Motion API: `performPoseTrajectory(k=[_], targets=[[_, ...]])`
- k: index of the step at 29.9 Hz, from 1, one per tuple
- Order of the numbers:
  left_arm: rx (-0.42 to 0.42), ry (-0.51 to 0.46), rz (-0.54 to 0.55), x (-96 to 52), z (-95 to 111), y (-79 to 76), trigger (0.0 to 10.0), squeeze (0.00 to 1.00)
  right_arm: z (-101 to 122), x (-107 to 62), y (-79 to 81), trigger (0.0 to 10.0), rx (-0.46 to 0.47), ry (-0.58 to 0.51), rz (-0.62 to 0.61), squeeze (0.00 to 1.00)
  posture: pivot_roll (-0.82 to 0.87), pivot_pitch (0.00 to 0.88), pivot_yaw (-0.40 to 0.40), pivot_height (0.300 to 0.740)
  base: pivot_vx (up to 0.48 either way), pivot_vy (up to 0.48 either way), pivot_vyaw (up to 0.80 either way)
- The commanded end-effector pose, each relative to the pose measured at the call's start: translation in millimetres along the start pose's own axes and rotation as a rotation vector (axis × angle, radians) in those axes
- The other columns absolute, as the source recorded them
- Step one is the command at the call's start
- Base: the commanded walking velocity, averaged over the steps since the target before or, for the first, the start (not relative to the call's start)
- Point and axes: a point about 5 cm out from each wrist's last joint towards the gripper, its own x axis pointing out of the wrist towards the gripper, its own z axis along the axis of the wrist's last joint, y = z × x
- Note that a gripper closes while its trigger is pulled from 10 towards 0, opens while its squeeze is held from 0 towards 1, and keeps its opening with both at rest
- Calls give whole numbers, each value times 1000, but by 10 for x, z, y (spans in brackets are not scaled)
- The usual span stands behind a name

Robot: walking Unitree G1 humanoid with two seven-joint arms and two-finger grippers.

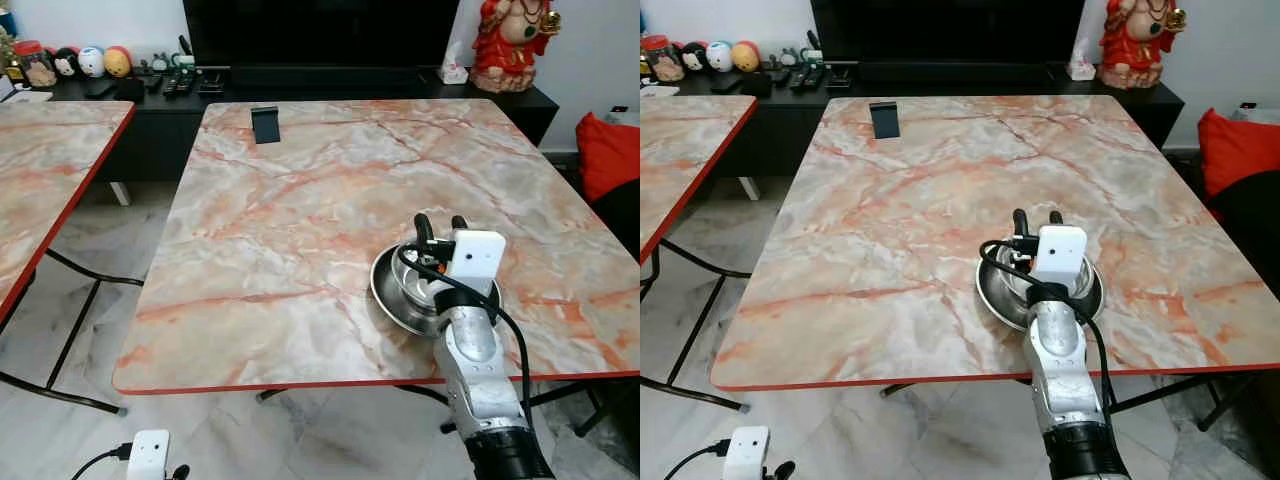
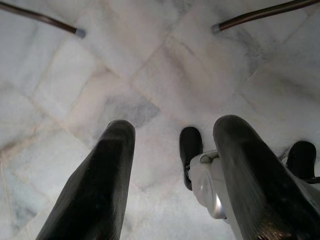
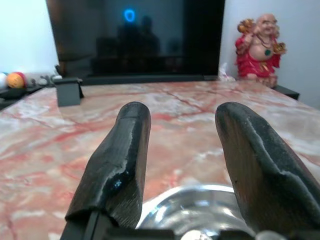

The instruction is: Setting the table

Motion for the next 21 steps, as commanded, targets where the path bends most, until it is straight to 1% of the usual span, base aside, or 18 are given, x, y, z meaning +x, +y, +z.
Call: performPoseTrajectory(k=[1,5,8,11,21], targets=[[-1,36,12,-32,-101,79,10000,0,24,27,58,10000,-3,-11,28,0,-28,0,-34,740,0,349,0],[-6,43,17,-47,-143,99,10000,0,43,37,99,10000,-6,-28,54,0,-21,0,-39,740,0,349,0],[-12,53,19,-60,-184,101,10000,0,57,52,126,10000,-4,-35,67,0,-16,0,-42,740,0,349,800],[-11,58,18,-67,-208,97,10000,0,84,76,148,10000,3,-46,77,0,-16,0,-43,740,0,349,548],[-4,67,19,-80,-234,136,10000,0,96,79,202,10000,22,-57,101,0,-15,0,-40,740,0,348,0]])
